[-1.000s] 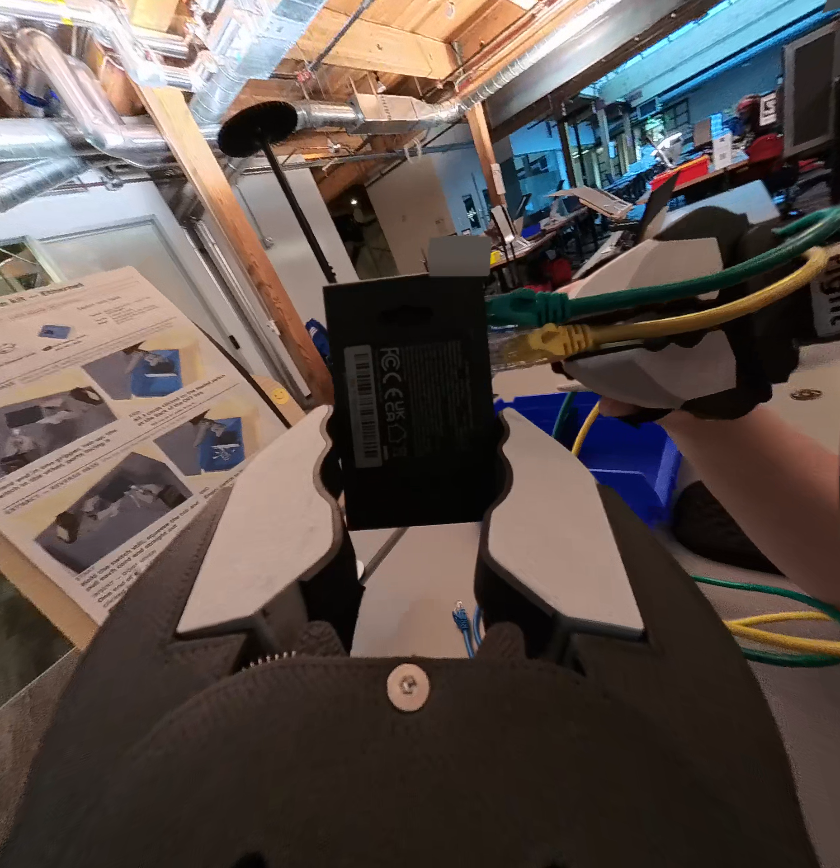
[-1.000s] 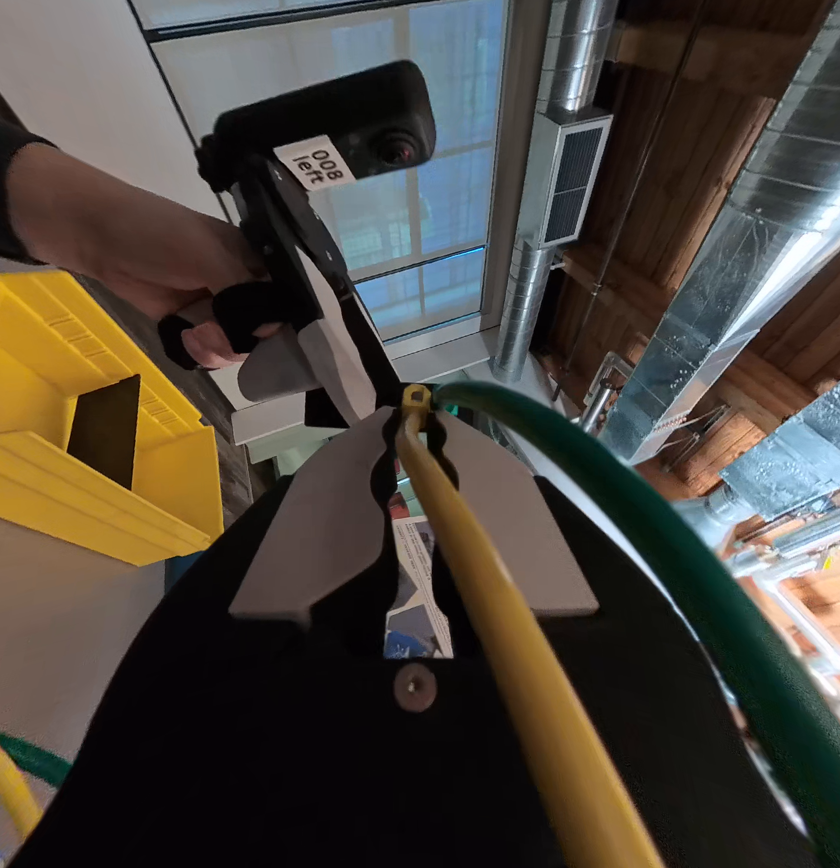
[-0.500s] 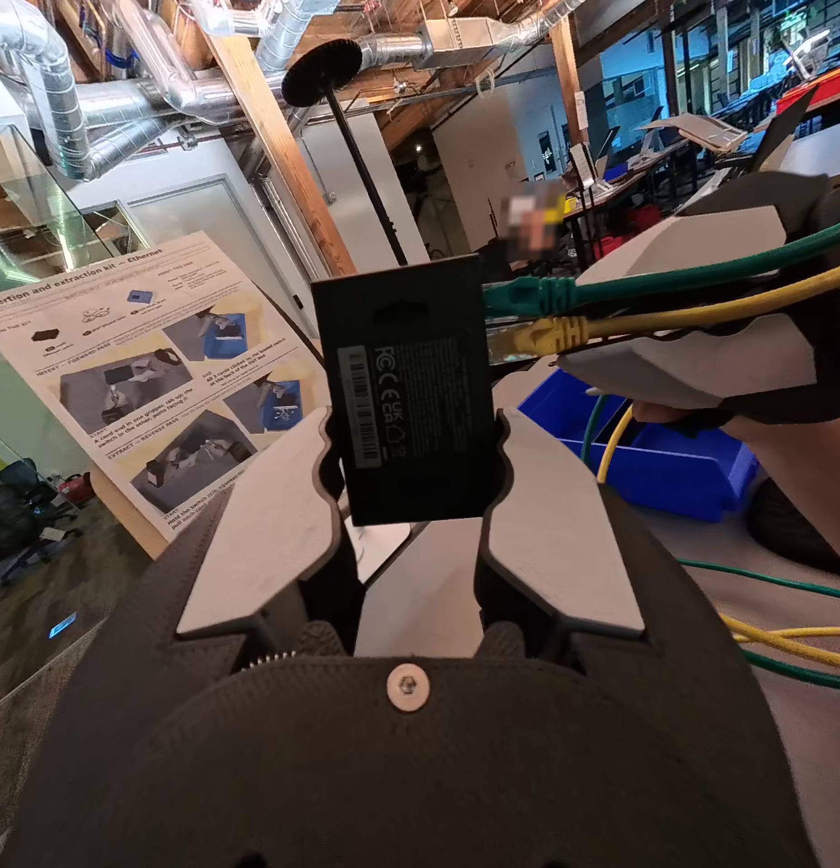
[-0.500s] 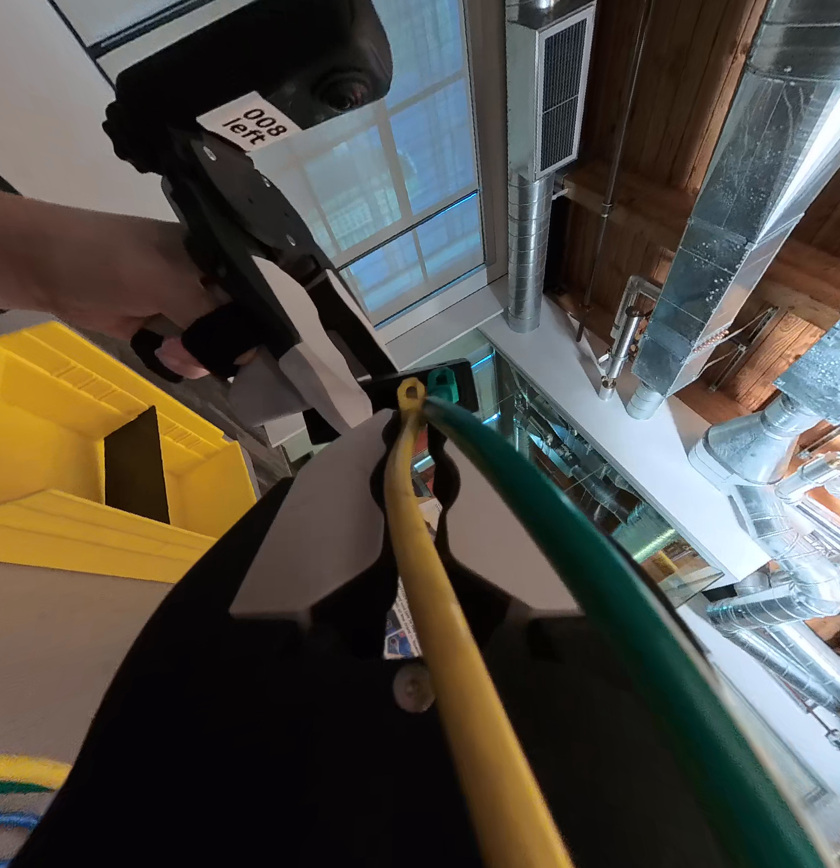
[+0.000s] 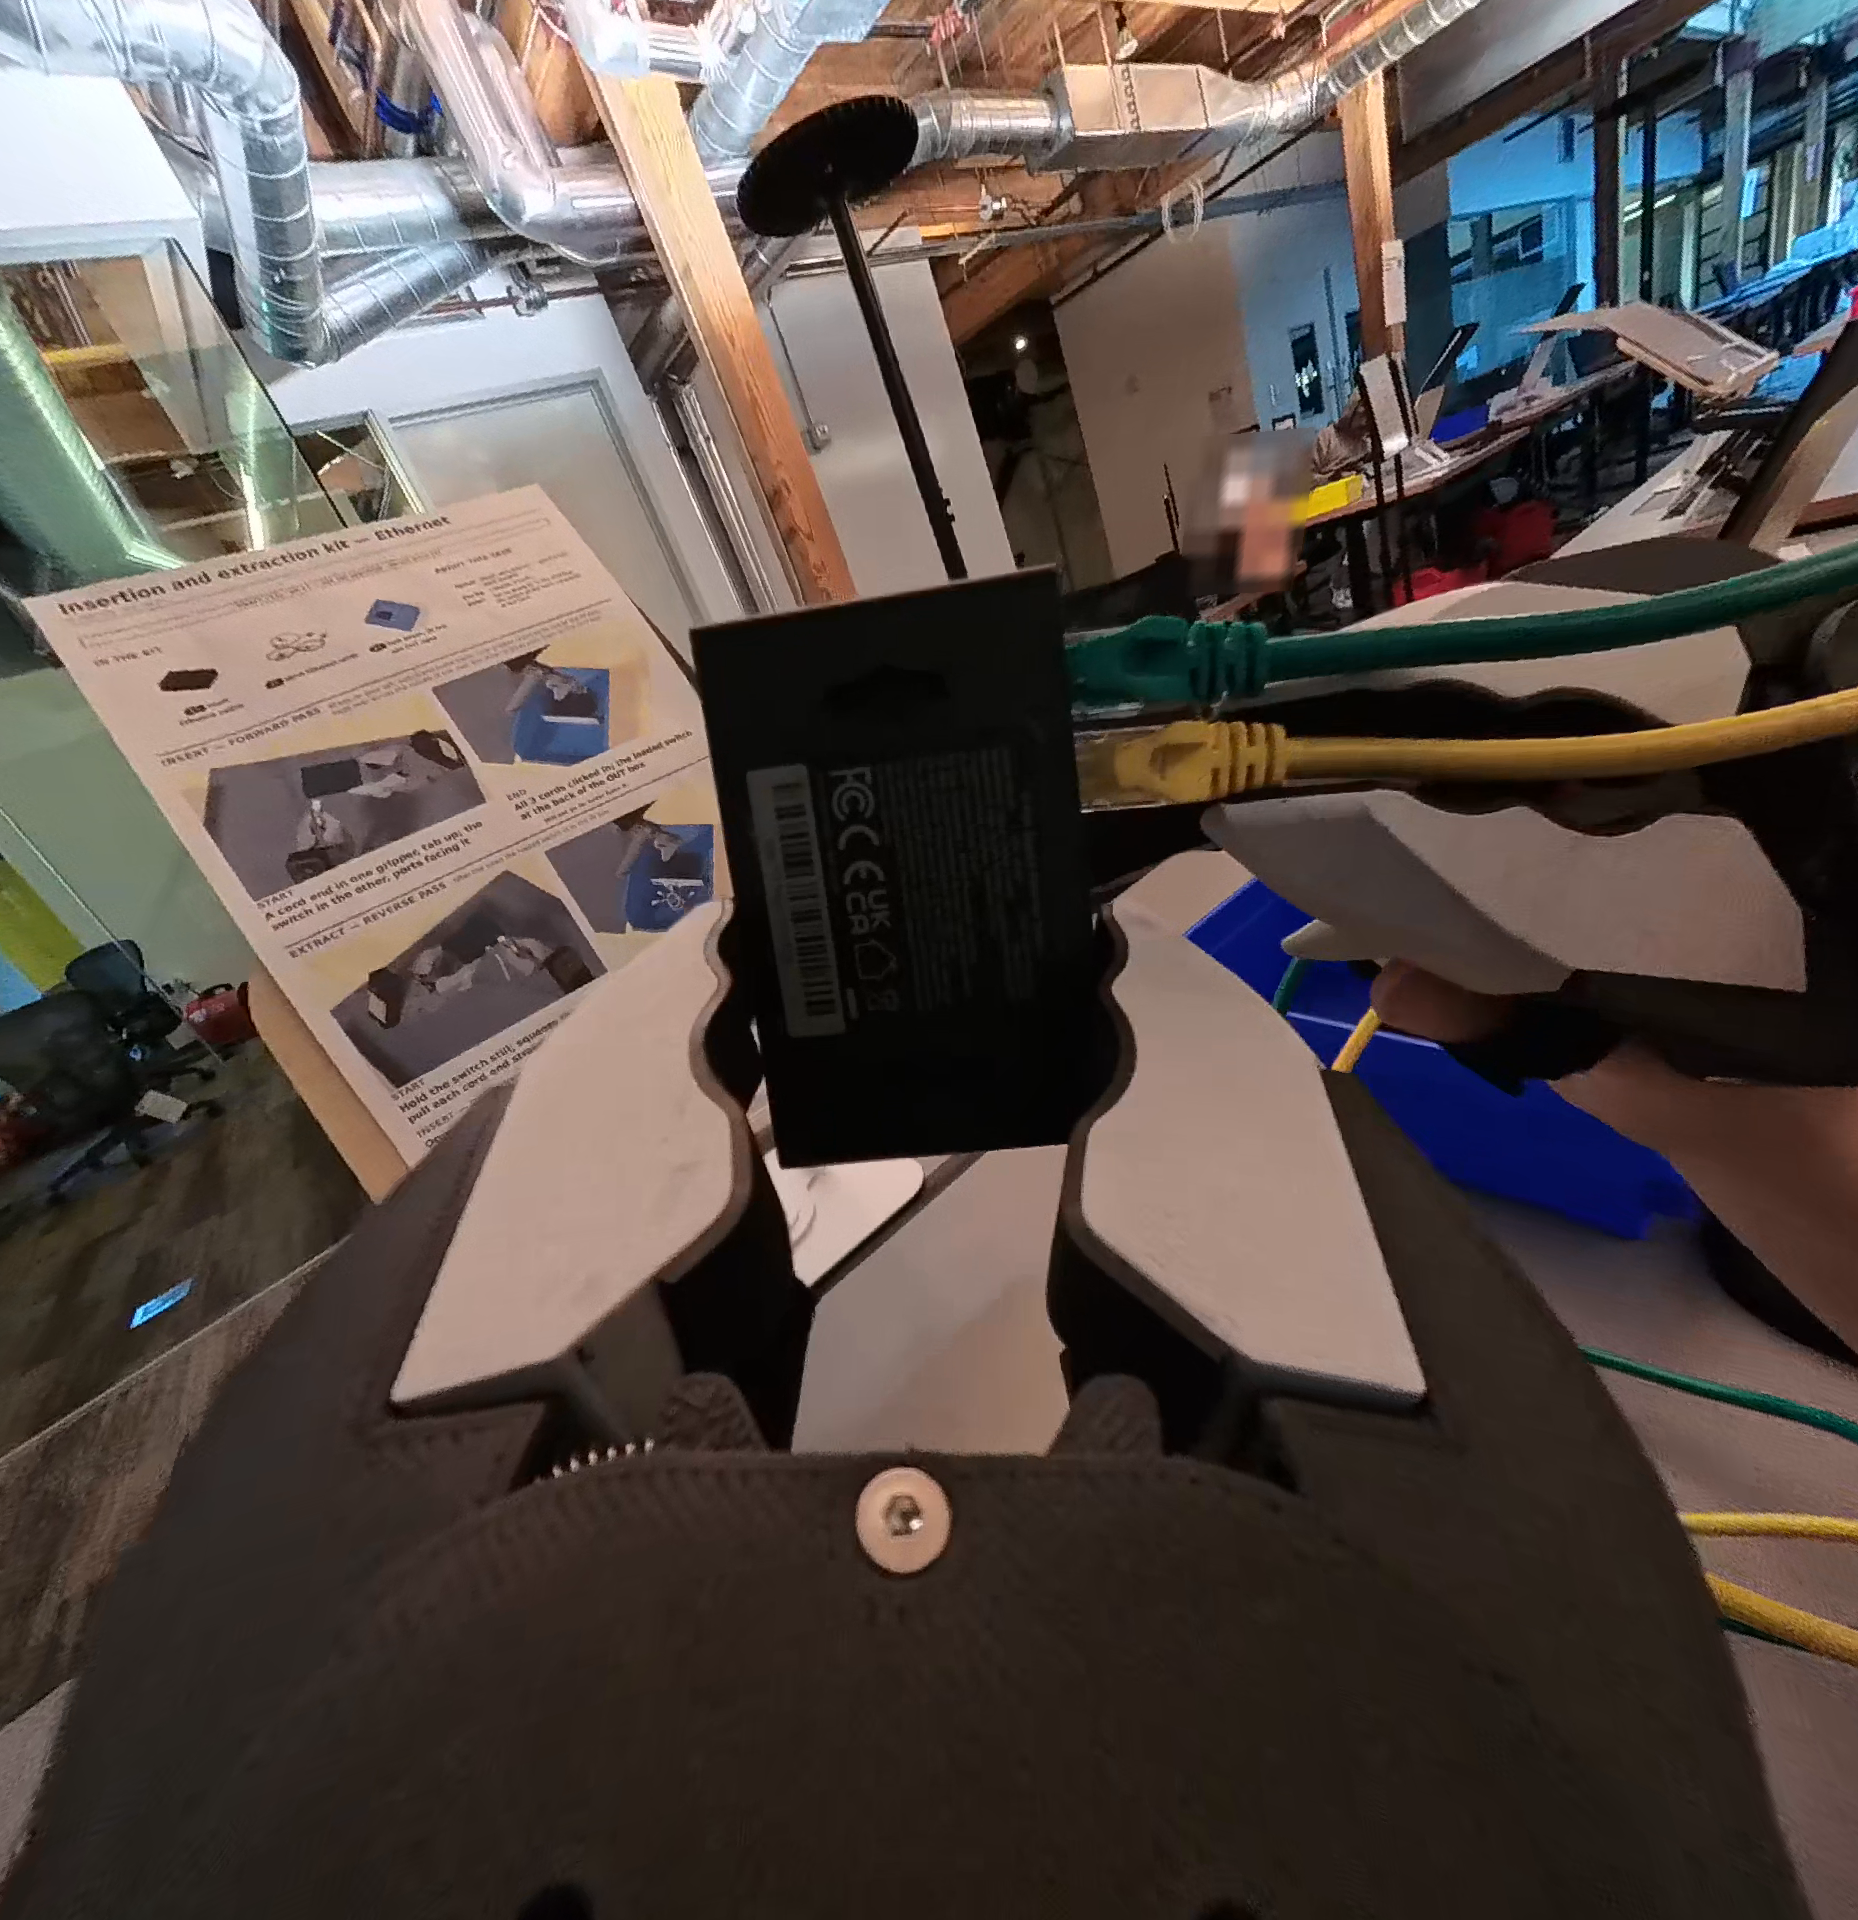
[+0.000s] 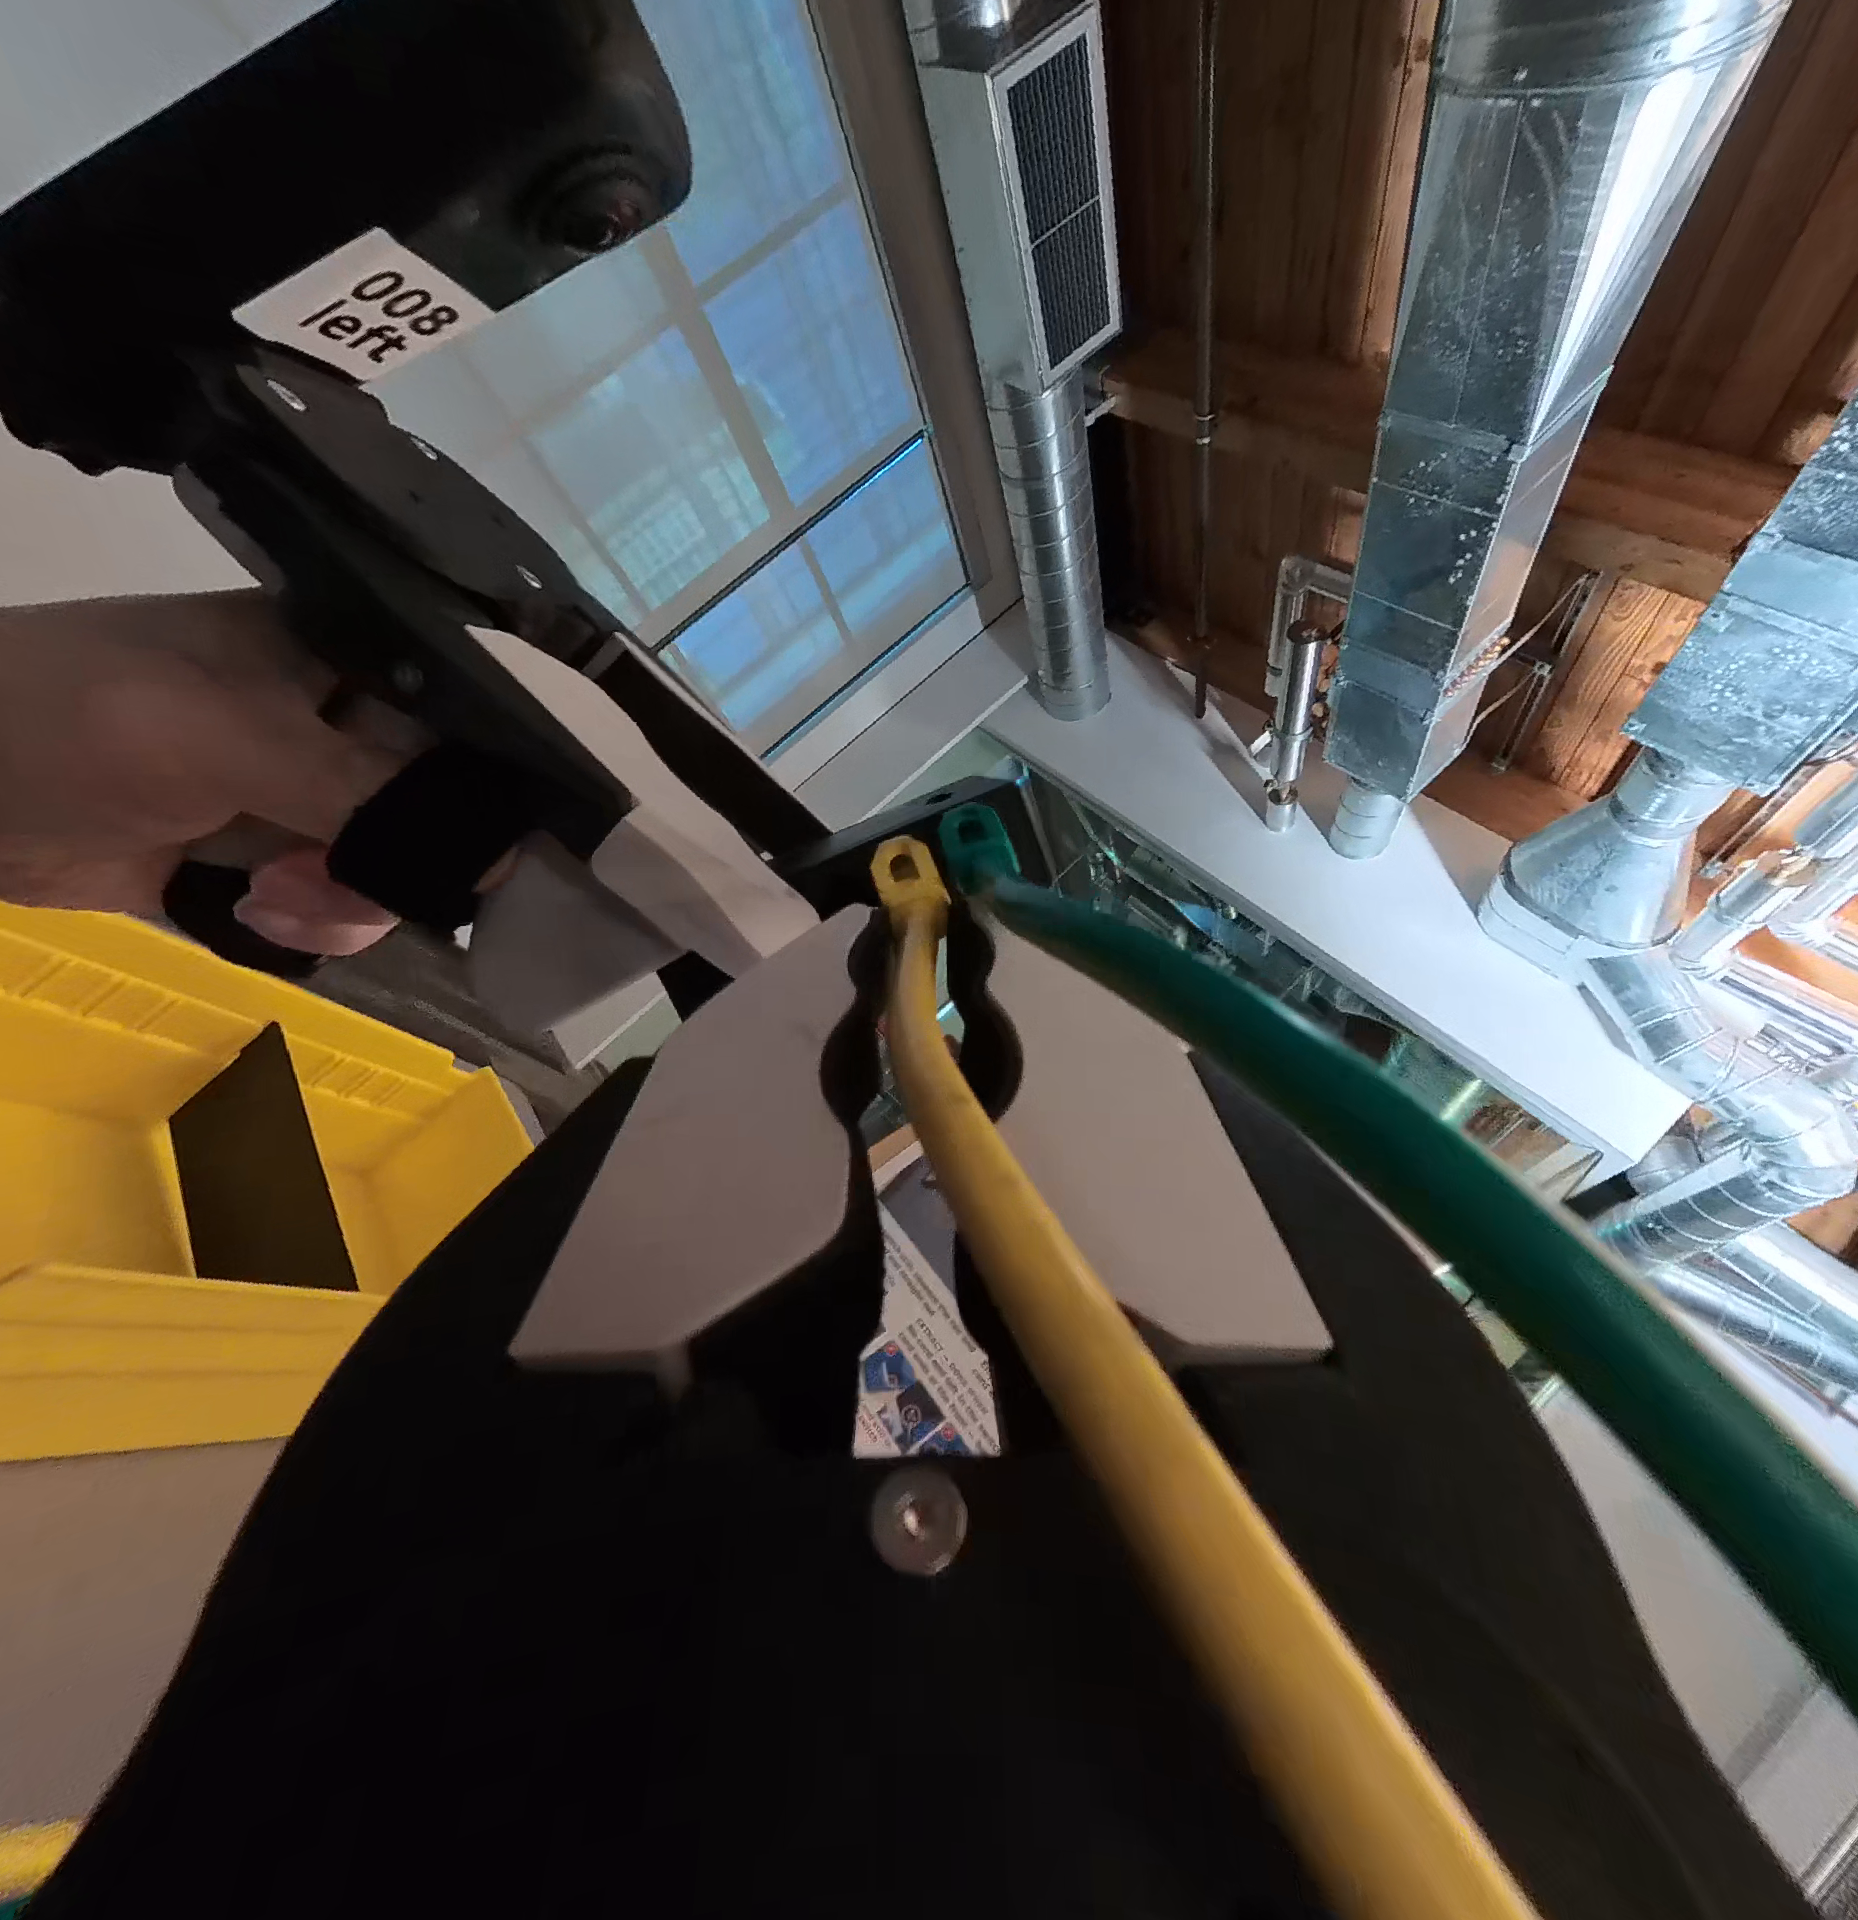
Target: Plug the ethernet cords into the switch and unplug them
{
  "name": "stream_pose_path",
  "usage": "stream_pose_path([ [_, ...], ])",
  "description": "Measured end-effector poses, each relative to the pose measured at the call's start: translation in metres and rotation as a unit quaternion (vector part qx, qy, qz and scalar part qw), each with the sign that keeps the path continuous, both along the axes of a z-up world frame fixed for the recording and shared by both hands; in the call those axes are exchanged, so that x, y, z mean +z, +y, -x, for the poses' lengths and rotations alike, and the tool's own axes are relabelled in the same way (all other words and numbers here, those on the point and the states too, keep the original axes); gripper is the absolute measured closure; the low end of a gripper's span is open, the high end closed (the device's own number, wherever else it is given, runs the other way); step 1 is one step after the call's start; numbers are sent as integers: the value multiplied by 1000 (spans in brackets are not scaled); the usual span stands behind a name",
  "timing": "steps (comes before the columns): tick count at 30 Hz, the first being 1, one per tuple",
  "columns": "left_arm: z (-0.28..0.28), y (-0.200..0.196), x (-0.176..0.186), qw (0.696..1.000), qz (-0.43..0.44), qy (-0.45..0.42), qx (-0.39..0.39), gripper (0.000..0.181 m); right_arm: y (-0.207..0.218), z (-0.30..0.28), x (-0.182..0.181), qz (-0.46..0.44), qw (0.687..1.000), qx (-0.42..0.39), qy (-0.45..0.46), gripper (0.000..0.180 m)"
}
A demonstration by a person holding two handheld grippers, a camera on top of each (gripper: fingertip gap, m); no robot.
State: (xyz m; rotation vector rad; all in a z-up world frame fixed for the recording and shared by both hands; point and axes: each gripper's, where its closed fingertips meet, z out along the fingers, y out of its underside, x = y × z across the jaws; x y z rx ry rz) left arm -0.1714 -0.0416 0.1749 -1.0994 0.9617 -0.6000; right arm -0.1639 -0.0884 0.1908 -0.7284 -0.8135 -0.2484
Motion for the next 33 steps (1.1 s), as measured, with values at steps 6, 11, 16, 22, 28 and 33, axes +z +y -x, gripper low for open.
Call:
stream_pose_path([
  [6,3,1,4,1000,-21,-4,6,120,2,1,2,12,1000,6,12,169],
  [11,8,3,9,999,27,-28,-4,120,5,3,6,18,999,11,25,168],
  [16,8,15,2,995,91,-44,-26,120,19,-1,-3,37,999,-15,21,167],
  [22,13,19,5,995,86,-46,-23,120,14,0,0,22,999,8,37,172],
  [28,14,9,9,998,33,-41,-47,120,5,1,0,35,998,33,30,174],
  [33,11,3,10,996,22,-57,-67,120,-4,2,4,6,999,34,34,174],
])
